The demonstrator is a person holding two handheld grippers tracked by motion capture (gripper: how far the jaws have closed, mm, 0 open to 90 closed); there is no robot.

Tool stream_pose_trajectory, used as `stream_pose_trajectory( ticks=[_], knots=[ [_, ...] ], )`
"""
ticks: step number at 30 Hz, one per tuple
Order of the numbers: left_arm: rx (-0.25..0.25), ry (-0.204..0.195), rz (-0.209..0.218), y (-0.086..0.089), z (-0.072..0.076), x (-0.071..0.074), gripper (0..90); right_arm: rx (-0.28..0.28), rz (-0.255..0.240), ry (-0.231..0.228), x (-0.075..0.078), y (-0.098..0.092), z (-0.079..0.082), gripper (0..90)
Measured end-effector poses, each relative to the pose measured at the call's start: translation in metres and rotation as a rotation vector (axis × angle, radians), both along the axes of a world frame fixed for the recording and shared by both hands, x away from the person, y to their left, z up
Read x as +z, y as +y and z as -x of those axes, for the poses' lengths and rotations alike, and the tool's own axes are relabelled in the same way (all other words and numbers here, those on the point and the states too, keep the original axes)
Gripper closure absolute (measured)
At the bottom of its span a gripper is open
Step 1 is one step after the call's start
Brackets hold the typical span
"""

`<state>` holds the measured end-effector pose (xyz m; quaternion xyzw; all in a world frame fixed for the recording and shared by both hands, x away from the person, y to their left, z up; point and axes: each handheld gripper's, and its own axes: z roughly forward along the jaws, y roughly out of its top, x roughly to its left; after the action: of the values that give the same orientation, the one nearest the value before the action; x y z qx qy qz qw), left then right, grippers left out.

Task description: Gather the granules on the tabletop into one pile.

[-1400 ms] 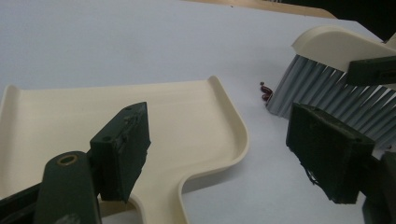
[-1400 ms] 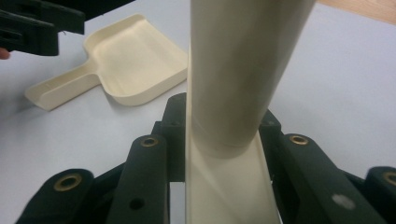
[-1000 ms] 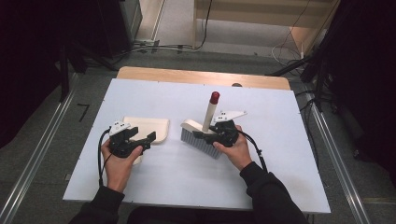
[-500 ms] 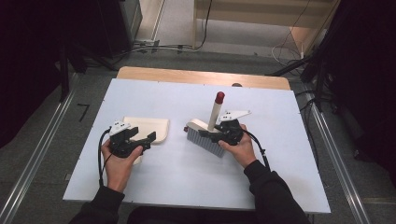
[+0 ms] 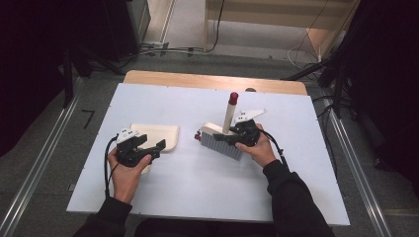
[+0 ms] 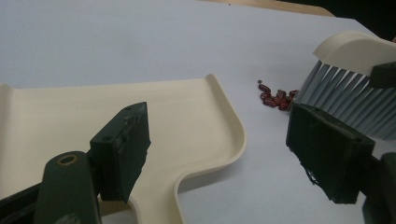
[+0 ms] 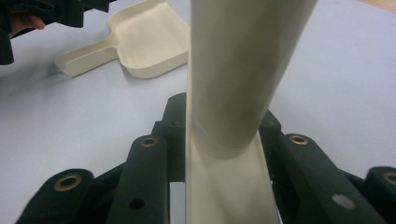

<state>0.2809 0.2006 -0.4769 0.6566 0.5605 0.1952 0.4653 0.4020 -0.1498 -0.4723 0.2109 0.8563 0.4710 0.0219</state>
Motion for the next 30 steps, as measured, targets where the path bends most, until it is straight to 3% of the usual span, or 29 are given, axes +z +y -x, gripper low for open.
stream_pose_trajectory(
  ticks=[12, 23, 30],
  knots=[
    [0.000, 0.002, 0.005, -0.001, 0.000, -0.001, 22.6, 0.001, -0.025, 0.040, -0.003, -0.005, -0.010, 64.2],
    [0.005, 0.001, 0.014, 0.001, 0.000, 0.000, 22.6, 0.021, -0.062, 0.038, 0.015, -0.003, 0.005, 64.3],
    [0.005, -0.006, 0.015, 0.004, 0.002, 0.002, 22.6, -0.056, -0.064, 0.017, 0.027, -0.013, 0.014, 64.2]
  ],
)
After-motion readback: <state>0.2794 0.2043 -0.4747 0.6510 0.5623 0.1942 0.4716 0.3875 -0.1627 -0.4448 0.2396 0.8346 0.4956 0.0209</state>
